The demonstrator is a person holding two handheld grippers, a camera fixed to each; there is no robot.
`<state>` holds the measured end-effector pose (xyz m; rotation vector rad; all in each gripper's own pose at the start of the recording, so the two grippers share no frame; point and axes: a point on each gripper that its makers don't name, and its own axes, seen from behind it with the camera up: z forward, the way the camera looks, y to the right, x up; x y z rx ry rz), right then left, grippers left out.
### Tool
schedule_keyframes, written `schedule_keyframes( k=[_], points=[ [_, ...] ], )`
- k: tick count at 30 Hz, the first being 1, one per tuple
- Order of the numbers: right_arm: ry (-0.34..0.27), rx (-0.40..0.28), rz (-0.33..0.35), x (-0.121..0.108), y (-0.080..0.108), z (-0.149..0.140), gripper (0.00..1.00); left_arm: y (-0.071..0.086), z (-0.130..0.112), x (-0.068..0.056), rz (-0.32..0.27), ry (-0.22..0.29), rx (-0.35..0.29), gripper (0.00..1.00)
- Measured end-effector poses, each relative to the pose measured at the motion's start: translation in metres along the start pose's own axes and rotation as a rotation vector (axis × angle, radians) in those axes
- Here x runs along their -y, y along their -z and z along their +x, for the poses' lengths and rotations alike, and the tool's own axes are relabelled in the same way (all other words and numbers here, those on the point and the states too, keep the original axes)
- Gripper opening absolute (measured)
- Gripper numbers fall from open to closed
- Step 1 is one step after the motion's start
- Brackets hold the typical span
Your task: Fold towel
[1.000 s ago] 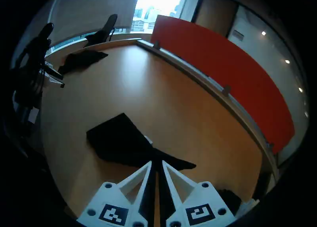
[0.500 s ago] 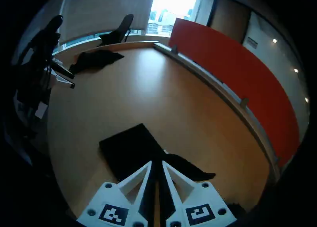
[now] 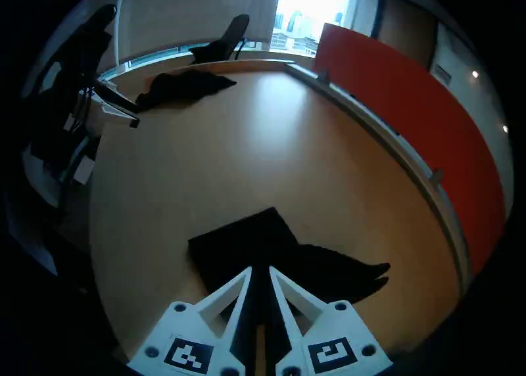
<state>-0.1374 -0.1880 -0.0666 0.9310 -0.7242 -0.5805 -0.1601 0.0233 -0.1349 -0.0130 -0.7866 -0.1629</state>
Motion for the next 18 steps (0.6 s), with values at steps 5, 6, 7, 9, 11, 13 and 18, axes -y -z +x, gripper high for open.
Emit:
schedule_keyframes(
  k=[5, 6, 7, 9, 11, 13, 18],
  points=[
    [0.011, 0.011, 0.044, 0.014, -0.014, 0.000, 0.06, 0.004, 0.000, 0.007, 0.016, 0.004, -0.006, 0.94],
    [0.011, 0.014, 0.050, 0.017, -0.016, 0.000, 0.06, 0.005, 0.000, 0.008, 0.018, 0.005, -0.007, 0.94],
    [0.011, 0.016, 0.057, 0.019, -0.019, -0.001, 0.06, 0.006, -0.001, 0.009, 0.020, 0.007, -0.007, 0.94],
    [0.007, 0.021, 0.069, 0.023, -0.023, -0.002, 0.06, 0.007, -0.002, 0.011, 0.025, 0.012, -0.007, 0.94],
    [-0.001, 0.026, 0.080, 0.026, -0.027, -0.004, 0.05, 0.008, -0.003, 0.013, 0.028, 0.018, -0.007, 0.94],
    [-0.009, 0.029, 0.086, 0.027, -0.030, -0.005, 0.05, 0.008, -0.004, 0.015, 0.031, 0.021, -0.007, 0.94],
    [-0.020, 0.030, 0.091, 0.027, -0.032, -0.005, 0.05, 0.009, -0.005, 0.017, 0.036, 0.024, -0.006, 0.94]
  ],
)
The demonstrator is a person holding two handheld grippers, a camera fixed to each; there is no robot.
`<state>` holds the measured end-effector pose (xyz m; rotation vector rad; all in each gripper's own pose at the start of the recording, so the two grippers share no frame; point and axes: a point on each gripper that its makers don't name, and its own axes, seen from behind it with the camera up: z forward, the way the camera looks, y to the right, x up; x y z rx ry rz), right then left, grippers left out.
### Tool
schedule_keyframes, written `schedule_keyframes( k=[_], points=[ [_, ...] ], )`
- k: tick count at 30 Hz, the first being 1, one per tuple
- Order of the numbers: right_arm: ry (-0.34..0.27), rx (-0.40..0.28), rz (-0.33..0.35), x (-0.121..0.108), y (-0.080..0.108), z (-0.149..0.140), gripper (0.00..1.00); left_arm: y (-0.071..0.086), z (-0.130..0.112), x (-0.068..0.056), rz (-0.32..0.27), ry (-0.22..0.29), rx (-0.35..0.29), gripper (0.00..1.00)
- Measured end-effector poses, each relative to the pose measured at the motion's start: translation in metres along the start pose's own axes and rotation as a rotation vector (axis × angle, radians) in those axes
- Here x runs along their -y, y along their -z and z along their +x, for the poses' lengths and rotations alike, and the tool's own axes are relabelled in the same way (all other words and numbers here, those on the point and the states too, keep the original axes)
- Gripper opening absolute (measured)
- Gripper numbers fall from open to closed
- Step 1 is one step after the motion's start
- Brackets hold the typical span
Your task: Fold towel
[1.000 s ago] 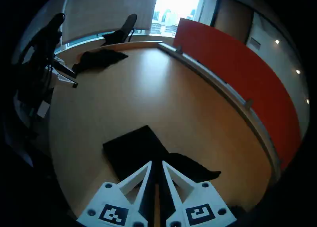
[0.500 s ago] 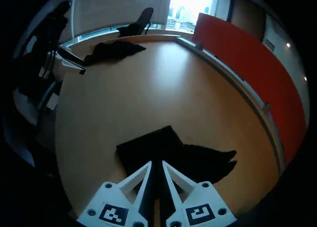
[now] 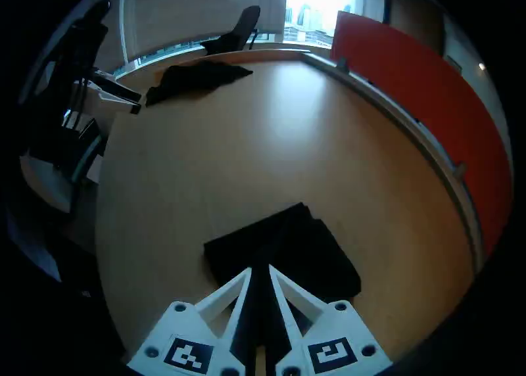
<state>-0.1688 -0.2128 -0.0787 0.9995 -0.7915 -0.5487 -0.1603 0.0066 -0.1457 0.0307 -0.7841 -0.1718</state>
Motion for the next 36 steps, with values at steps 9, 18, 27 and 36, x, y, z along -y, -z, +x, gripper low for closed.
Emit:
schedule_keyframes(
  k=[9, 18, 27, 36],
  points=[
    [-0.010, -0.005, -0.003, -0.001, 0.003, 0.001, 0.05, -0.002, 0.000, -0.005, -0.005, -0.005, 0.002, 0.94],
    [-0.028, -0.006, -0.003, 0.000, 0.004, -0.002, 0.31, -0.001, -0.001, -0.006, -0.006, -0.008, 0.001, 0.94],
    [-0.063, 0.003, -0.038, -0.005, 0.008, -0.015, 0.76, 0.001, -0.001, -0.006, -0.007, -0.012, -0.001, 0.94],
    [-0.108, 0.011, -0.063, -0.008, 0.012, -0.033, 0.76, 0.003, 0.000, -0.008, -0.011, -0.018, -0.004, 0.94]
  ],
)
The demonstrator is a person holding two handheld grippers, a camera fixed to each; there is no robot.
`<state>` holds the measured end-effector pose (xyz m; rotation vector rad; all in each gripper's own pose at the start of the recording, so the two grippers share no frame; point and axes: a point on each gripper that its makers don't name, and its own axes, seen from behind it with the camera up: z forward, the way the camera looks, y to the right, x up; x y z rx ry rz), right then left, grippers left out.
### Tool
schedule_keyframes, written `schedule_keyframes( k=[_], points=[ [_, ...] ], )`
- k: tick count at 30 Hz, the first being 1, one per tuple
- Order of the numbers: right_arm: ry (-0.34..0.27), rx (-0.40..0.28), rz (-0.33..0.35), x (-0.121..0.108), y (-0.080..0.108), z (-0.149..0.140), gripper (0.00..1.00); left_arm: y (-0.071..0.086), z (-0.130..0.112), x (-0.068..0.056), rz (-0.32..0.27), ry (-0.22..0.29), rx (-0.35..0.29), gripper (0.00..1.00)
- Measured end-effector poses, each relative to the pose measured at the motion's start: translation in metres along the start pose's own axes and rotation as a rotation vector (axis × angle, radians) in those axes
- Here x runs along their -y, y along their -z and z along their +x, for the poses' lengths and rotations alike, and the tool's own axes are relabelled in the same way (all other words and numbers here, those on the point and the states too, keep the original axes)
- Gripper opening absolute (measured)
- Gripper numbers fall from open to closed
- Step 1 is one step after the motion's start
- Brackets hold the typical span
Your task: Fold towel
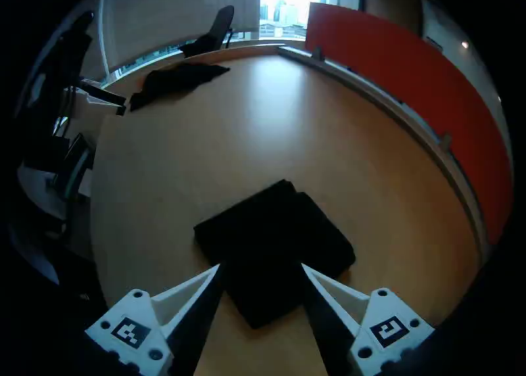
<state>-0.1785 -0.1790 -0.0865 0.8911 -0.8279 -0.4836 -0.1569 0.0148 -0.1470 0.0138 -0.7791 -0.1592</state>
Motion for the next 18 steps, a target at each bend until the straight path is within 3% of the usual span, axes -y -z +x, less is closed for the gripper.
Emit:
schedule_keyframes(
  k=[18],
  points=[
    [-0.046, 0.052, -0.034, -0.002, 0.004, -0.042, 0.76, 0.003, -0.002, -0.002, -0.007, -0.010, -0.001, 0.94]
  ],
)
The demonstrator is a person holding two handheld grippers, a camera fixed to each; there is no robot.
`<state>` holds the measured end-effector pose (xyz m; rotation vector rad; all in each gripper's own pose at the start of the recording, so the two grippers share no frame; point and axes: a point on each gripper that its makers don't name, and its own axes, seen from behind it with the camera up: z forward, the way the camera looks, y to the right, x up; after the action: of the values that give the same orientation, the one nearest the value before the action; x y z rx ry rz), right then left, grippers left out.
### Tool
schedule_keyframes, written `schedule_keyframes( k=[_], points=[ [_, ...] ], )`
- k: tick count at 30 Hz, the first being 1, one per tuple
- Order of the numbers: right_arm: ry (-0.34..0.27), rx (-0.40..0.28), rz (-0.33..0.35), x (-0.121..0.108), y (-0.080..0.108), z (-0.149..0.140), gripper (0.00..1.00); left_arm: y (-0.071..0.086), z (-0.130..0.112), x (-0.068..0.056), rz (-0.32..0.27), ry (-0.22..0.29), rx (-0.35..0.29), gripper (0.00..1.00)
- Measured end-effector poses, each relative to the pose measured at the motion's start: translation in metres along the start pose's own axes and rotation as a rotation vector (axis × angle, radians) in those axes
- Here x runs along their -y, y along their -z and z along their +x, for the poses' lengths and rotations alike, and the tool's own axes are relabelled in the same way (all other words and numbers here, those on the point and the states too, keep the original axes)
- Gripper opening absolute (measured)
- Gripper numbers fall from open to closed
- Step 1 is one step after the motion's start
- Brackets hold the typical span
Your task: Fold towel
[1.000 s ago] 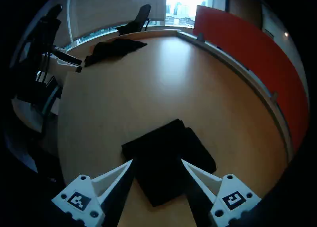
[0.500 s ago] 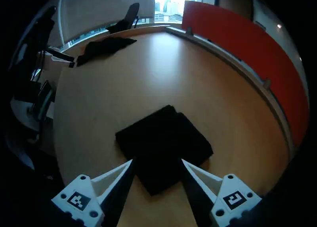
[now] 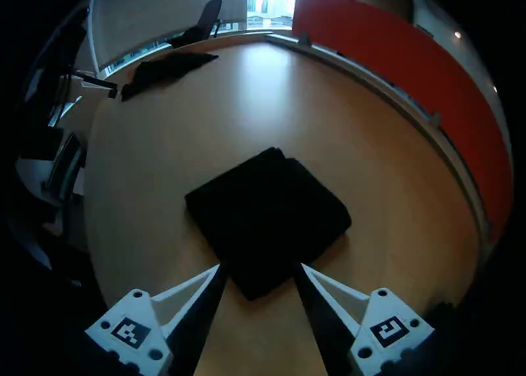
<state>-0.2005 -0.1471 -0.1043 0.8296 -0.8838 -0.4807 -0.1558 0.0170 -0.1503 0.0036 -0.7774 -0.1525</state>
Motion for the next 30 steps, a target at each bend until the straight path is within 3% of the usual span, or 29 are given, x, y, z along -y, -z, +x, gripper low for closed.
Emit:
schedule_keyframes(
  k=[18, 30],
  points=[
    [-0.028, 0.059, 0.009, 0.010, -0.010, -0.036, 0.73, 0.002, -0.006, 0.000, 0.000, 0.000, 0.005, 0.94],
    [-0.045, 0.076, 0.009, 0.010, -0.013, -0.045, 0.37, 0.002, -0.006, 0.002, 0.003, 0.004, 0.005, 0.94]
  ],
)
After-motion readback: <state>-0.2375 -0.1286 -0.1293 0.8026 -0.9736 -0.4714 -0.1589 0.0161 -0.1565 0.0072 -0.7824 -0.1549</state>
